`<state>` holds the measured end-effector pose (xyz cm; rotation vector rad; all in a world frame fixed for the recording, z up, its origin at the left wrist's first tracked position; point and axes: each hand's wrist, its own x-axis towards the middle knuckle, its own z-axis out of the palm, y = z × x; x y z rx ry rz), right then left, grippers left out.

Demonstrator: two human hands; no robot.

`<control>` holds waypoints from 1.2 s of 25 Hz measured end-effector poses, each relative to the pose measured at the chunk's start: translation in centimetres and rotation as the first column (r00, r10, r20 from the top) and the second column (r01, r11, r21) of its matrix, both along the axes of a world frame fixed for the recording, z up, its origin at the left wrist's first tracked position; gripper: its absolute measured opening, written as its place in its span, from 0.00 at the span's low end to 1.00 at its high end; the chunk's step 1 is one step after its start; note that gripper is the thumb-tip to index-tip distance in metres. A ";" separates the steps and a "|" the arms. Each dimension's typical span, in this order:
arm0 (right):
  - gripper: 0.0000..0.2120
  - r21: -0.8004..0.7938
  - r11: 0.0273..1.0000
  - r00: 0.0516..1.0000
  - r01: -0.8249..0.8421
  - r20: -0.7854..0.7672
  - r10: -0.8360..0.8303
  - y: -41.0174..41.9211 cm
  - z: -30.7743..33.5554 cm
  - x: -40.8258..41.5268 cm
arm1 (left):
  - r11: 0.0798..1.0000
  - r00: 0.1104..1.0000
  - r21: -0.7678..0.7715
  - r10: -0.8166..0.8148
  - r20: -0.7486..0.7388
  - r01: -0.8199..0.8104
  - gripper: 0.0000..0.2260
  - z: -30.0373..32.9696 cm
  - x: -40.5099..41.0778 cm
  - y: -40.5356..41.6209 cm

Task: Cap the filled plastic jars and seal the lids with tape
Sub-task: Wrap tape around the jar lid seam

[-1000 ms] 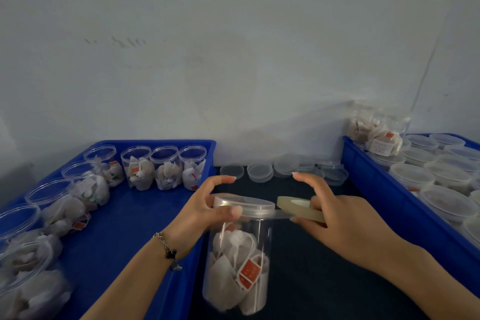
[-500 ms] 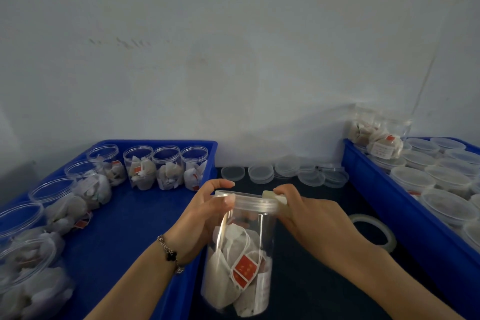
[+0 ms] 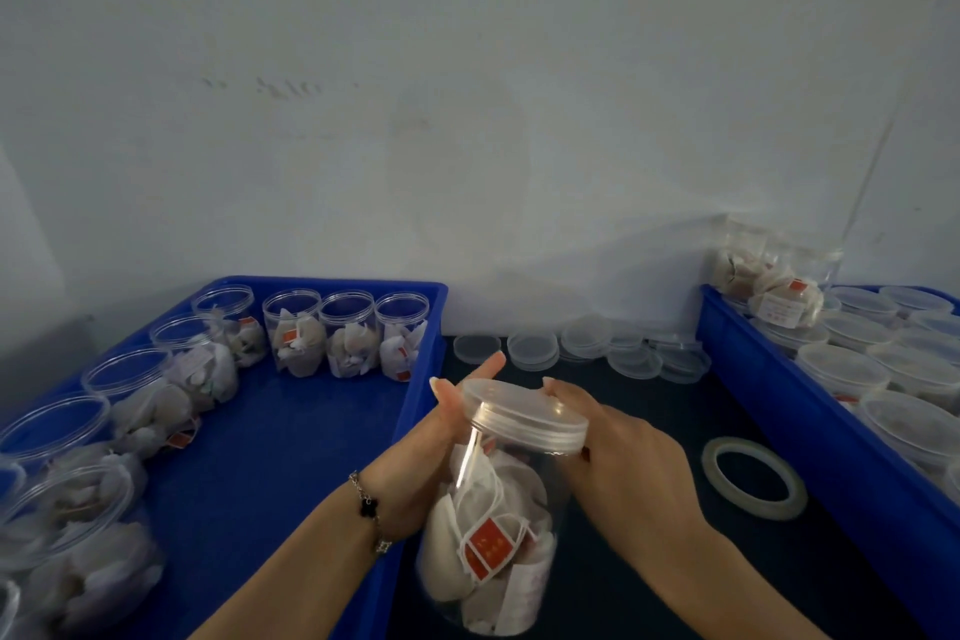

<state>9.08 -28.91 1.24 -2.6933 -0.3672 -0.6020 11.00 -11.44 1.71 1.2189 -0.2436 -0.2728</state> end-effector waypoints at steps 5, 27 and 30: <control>0.30 0.051 0.999 1.000 0.010 -0.022 -0.009 0.1 -0.2 0.0 | 0.972 0.981 0.143 0.192 -0.013 -0.188 0.29 -0.8 -0.2 -1.0; 0.30 0.273 0.950 0.925 0.155 -0.379 -0.042 -1.3 -0.8 1.9 | 0.840 0.979 0.515 0.087 0.187 -0.173 0.39 -1.9 -0.6 -1.5; 0.33 0.481 0.877 0.843 0.023 -0.481 0.241 -3.6 1.7 0.8 | 0.924 0.998 0.376 0.065 0.017 -0.067 0.35 -1.0 -0.1 -0.7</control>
